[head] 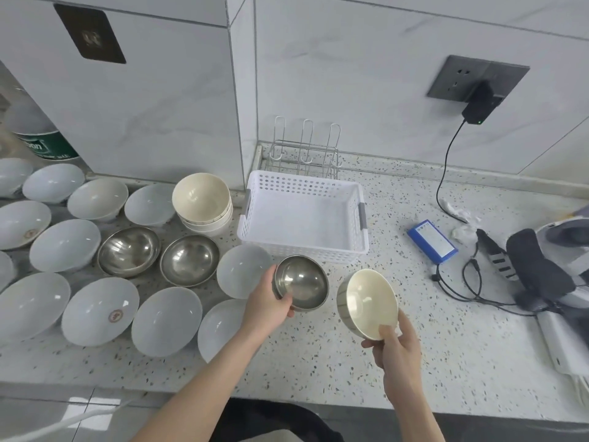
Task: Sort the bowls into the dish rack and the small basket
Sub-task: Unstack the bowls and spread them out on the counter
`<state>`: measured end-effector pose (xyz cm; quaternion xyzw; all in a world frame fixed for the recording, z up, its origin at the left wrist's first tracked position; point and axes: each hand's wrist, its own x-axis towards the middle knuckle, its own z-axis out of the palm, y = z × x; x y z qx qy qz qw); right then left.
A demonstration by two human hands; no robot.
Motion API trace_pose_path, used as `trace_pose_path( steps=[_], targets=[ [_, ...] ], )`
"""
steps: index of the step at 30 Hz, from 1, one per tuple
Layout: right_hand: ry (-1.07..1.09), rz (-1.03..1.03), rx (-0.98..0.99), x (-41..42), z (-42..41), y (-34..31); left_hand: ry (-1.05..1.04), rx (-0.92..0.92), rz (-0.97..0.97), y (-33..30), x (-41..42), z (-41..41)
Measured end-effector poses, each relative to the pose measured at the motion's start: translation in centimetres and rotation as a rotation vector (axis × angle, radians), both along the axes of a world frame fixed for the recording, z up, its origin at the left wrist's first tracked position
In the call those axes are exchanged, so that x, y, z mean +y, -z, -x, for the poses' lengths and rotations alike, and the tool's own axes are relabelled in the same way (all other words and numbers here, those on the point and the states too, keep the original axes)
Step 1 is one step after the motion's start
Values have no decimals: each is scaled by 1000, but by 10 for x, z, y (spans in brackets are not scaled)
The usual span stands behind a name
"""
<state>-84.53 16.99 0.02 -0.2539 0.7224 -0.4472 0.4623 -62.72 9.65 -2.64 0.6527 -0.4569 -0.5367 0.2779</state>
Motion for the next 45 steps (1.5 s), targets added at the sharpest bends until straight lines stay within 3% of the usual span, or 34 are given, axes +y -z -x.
trace_pose_path(
  steps=[18,22,33,45],
  targets=[
    [-180,-55,90,5,32,11,126,-280,-70,7,-17,4],
    [-244,-46,99,9,29,12,105,-229,-117,-2,-17,-1],
    [-684,-47,173,5,-12,22,-72,-33,-38,-15,15,-41],
    [-764,-38,199,2,-41,34,-194,-12,34,-17,27,-59]
  ],
)
